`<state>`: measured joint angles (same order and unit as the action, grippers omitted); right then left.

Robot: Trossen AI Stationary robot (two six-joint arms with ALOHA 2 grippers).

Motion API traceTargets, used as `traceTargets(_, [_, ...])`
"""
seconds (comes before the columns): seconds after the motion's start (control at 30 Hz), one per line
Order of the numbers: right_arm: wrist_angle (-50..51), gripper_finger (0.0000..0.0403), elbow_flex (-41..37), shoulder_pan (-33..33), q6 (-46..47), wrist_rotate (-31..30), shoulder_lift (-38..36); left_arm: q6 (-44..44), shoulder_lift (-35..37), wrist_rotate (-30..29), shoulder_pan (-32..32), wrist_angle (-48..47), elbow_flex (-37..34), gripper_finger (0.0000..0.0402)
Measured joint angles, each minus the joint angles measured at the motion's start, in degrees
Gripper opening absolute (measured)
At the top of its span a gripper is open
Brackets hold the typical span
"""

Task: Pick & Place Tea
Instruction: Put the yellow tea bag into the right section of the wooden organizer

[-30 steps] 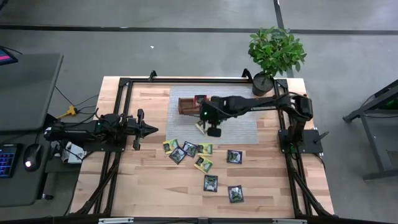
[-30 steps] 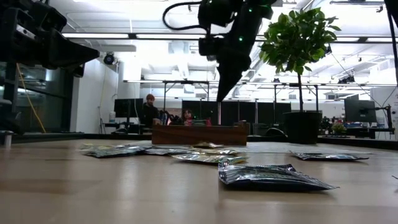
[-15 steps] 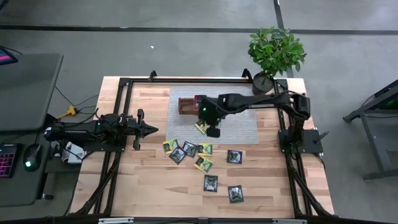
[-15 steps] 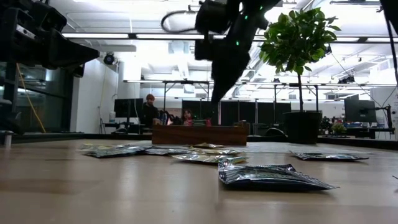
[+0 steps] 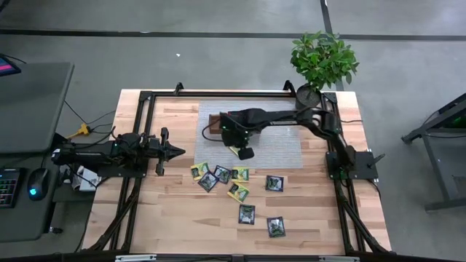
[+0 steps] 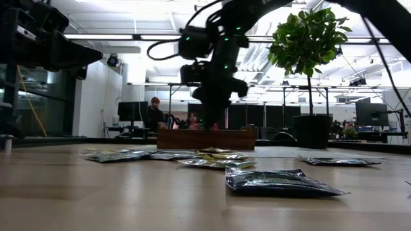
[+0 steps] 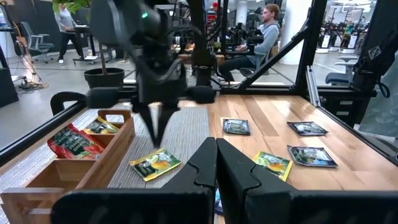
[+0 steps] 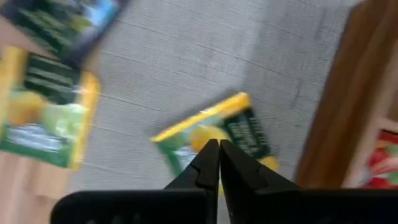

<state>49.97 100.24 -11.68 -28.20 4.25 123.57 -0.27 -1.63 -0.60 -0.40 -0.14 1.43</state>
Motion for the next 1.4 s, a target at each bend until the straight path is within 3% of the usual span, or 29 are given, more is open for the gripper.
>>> traceTargets(0.17, [6.21, 0.0010, 7.42, -0.79, -4.81, -1.78, 4.61, 0.00, 0.01, 0.00, 0.00, 0.00, 0.00, 0.0000])
traceTargets(0.33, [5.11, 0.0030, 8.37, -1.10, -9.61, -0.34, 5.57, 0.00, 0.02, 0.00, 0.00, 0.00, 0.00, 0.0000])
traceTargets(0.67, [1.79, 0.0165, 4.26, -1.10, -12.61, -0.24, 5.59, 0.00, 0.01, 0.00, 0.01, -0.01, 0.01, 0.0000])
traceTargets(0.87, [-1.92, 0.0216, 1.19, -1.10, -12.99, -6.03, 5.59, 0.00, 0.01, 0.00, 0.00, 0.00, 0.01, 0.0000])
traceTargets(1.1, [-3.85, 0.0222, 0.18, -1.13, -12.95, -5.97, 5.65, 0.00, 0.01, 0.00, 0.01, 0.00, 0.00, 0.0000])
traceTargets(1.4, [-3.84, 0.0200, 0.30, -1.64, -7.88, -0.07, 7.01, 0.00, 0.01, 0.00, 0.01, -0.01, 0.01, 0.0000])
